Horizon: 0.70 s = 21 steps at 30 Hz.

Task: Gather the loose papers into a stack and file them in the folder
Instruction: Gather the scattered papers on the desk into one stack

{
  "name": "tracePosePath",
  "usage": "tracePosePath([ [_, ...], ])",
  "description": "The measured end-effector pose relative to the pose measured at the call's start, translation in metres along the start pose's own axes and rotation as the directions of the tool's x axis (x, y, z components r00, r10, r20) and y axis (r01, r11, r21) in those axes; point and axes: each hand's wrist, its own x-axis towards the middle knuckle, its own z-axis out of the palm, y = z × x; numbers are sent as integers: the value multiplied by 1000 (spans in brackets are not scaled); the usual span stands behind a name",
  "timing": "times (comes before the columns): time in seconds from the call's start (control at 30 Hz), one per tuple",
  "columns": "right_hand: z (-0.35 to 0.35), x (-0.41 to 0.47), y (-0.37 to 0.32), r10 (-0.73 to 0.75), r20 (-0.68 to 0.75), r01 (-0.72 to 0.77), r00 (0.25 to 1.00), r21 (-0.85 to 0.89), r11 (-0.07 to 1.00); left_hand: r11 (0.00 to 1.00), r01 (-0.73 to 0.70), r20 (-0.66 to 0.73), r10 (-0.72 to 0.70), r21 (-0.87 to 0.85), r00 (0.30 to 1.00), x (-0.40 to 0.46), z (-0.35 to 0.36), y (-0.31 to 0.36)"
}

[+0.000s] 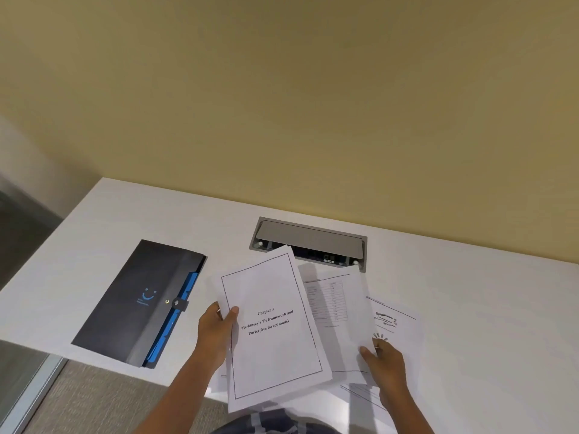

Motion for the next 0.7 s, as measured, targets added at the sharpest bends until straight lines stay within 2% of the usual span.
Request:
tracePosePath([
  [0.27,1,-37,-21,-71,153,26,986,276,961,996,-16,124,5,87,992,0,14,1],
  [0.4,7,-51,-23,-91,255,14,963,290,957,997,16,180,-29,73,983,-4,18,3],
  [0.7,11,-73,-25,-113,370,10,922,270,963,995,64,237,-81,78,968,-23,23,10],
])
